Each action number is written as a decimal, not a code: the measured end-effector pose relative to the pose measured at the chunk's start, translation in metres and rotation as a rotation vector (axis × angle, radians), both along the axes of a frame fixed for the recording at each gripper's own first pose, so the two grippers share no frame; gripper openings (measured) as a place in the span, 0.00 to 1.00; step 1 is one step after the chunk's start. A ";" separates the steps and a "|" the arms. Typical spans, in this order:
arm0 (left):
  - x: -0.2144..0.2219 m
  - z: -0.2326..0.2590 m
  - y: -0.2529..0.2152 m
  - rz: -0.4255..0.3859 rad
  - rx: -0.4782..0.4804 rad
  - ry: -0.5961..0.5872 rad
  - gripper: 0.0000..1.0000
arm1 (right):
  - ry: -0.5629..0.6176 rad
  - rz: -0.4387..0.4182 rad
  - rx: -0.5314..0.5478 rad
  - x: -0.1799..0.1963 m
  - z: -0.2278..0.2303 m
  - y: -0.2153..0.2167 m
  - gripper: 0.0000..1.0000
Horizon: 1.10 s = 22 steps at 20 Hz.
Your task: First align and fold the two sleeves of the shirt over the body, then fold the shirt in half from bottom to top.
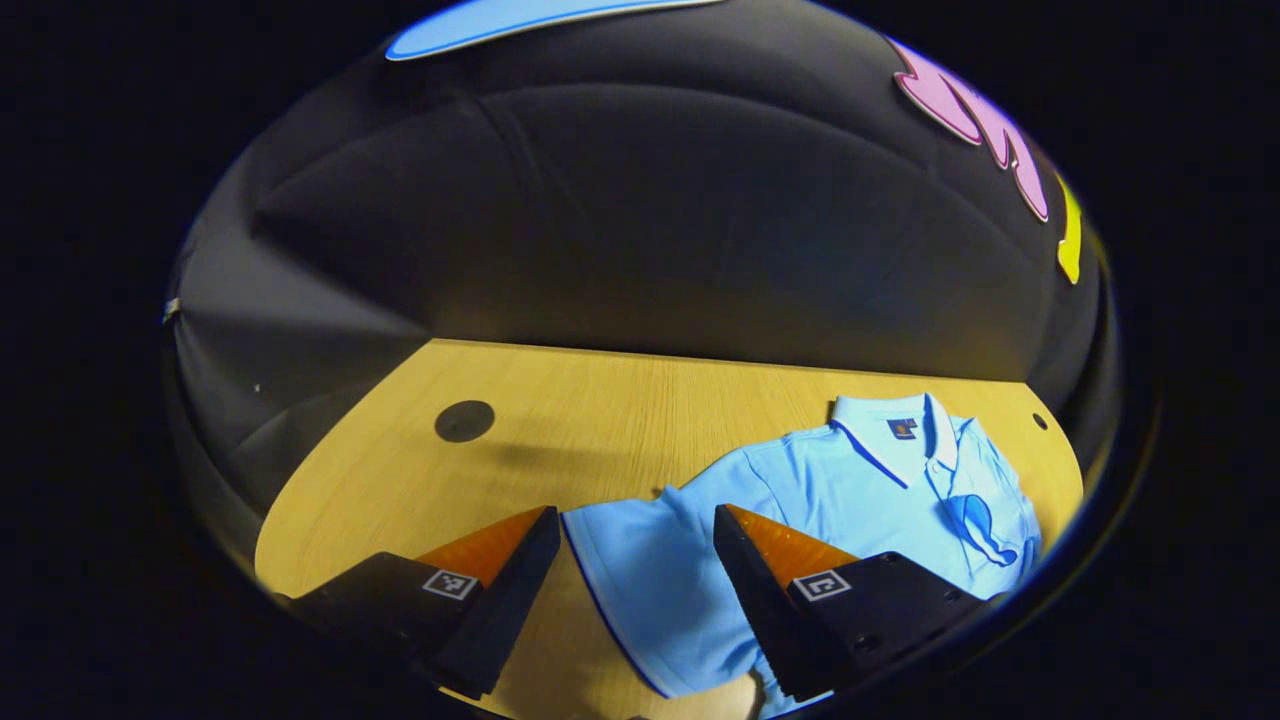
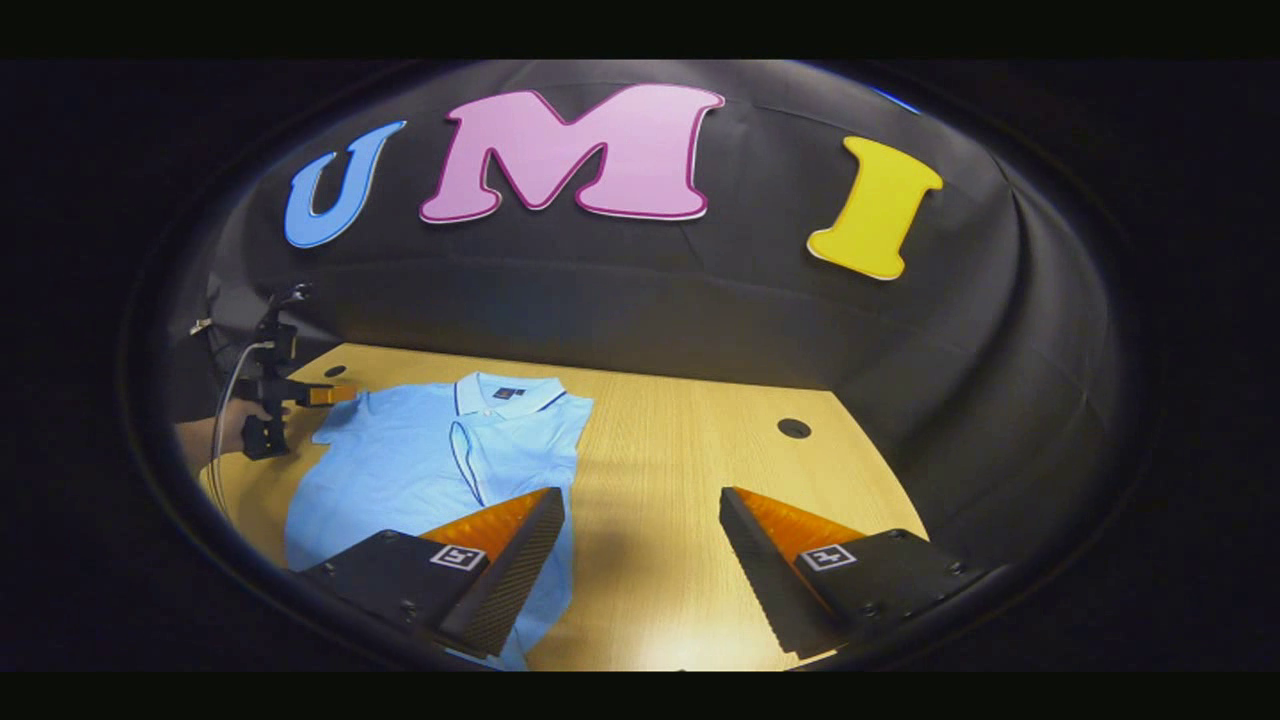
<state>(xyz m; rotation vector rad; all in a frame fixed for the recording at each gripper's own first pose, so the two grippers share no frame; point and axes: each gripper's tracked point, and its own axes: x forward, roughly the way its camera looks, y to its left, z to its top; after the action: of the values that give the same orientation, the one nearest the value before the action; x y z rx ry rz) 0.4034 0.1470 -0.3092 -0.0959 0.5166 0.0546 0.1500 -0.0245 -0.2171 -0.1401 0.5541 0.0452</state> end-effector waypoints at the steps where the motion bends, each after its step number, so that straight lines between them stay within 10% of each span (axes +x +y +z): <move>1: 0.004 -0.008 0.003 0.000 0.006 0.015 0.99 | 0.003 -0.001 -0.003 -0.002 -0.001 -0.001 0.98; 8: 0.011 -0.018 -0.009 -0.096 0.032 0.048 0.99 | 0.049 -0.034 0.039 -0.015 -0.023 -0.007 0.98; 13: 0.013 -0.015 -0.024 -0.118 0.000 0.037 0.14 | 0.078 -0.053 0.079 -0.022 -0.040 -0.010 0.96; 22: 0.006 0.026 -0.037 -0.089 0.096 0.010 0.06 | 0.062 -0.068 0.105 -0.022 -0.039 -0.028 0.98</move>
<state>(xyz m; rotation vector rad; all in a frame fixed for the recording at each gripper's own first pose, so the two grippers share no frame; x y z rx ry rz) 0.4098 0.1100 -0.2829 0.0209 0.5268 -0.0068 0.1283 -0.0524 -0.2566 -0.0176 0.6172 0.0127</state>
